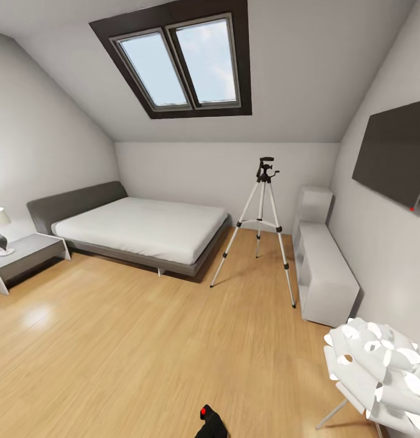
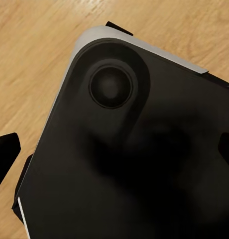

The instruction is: Attach the digital camera to the camera tripod in the bedroom.

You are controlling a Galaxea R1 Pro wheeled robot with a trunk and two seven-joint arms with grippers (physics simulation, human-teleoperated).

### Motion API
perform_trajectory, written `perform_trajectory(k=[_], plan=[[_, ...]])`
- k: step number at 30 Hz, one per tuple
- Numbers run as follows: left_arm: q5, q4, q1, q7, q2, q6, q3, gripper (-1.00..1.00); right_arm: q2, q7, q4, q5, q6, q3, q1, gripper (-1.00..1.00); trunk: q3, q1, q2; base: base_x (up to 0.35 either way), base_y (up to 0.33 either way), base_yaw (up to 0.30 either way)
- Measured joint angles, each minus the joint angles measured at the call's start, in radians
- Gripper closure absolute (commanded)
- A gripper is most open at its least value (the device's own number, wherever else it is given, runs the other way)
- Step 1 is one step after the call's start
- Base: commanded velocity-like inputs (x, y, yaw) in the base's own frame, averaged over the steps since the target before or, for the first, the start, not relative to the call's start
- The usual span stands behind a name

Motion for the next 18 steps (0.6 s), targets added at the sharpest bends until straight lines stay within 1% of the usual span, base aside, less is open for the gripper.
perform_trajectory(k=[14,18], plan=[[0.000,0.000,0.000,0.000,-0.001,-0.001,0.000,-1.00,0.000,0.000,0.000,0.000,0.000,0.000,0.000,-1.00,0.000,0.000,0.000,0.000,0.000,0.000],[-0.003,-0.001,0.000,-0.005,0.000,-0.003,-0.005,-1.00,0.001,0.000,0.000,0.000,0.000,0.000,0.000,-1.00,0.000,0.000,0.000,0.123,-0.120,0.000]])
